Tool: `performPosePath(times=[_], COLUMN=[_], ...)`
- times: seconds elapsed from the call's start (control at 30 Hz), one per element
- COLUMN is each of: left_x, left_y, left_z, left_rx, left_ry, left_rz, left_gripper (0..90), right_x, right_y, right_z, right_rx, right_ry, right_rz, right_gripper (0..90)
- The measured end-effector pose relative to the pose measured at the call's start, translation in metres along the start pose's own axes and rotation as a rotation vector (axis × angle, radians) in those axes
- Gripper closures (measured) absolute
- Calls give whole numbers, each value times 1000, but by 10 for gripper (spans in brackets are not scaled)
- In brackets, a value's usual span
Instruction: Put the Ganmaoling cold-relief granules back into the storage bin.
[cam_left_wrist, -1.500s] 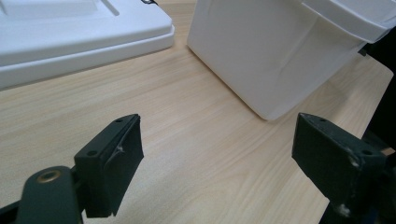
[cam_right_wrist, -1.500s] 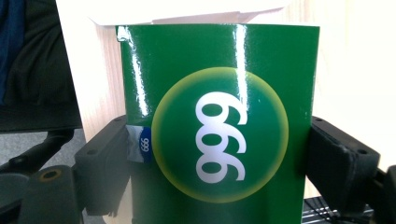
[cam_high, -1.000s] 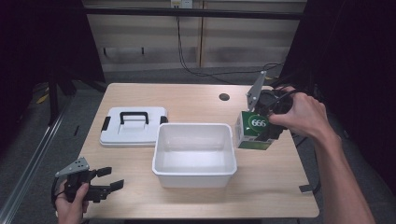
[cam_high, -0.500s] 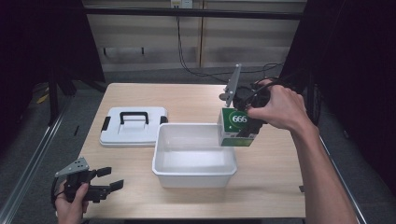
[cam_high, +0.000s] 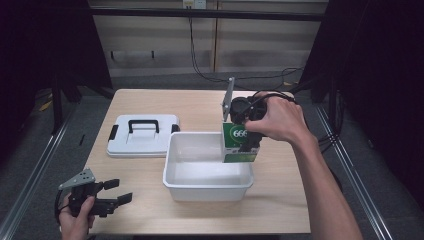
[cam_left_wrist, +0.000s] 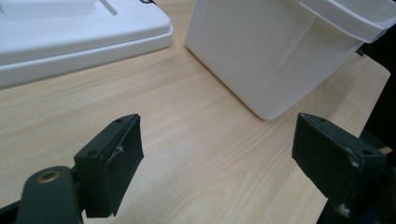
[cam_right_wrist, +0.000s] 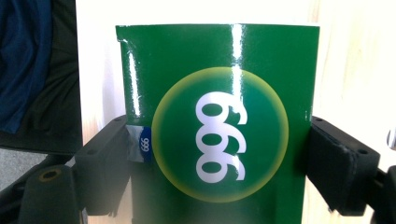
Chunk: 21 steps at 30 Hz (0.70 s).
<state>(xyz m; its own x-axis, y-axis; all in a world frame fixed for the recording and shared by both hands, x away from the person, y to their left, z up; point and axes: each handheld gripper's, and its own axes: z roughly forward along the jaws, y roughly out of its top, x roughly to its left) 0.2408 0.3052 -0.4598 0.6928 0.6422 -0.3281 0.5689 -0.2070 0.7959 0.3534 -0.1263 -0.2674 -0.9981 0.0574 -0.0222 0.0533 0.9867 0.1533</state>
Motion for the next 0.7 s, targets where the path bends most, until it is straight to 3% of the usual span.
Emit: performPosePath(times=[0.7], left_x=[0], left_y=[0], left_z=[0], left_rx=[2], left_ry=[1], left_rz=[-1], left_gripper=[163], right_x=[-5], right_y=[6], right_z=[36], right_rx=[-2], right_ry=[30], right_rz=[10], right_gripper=[161])
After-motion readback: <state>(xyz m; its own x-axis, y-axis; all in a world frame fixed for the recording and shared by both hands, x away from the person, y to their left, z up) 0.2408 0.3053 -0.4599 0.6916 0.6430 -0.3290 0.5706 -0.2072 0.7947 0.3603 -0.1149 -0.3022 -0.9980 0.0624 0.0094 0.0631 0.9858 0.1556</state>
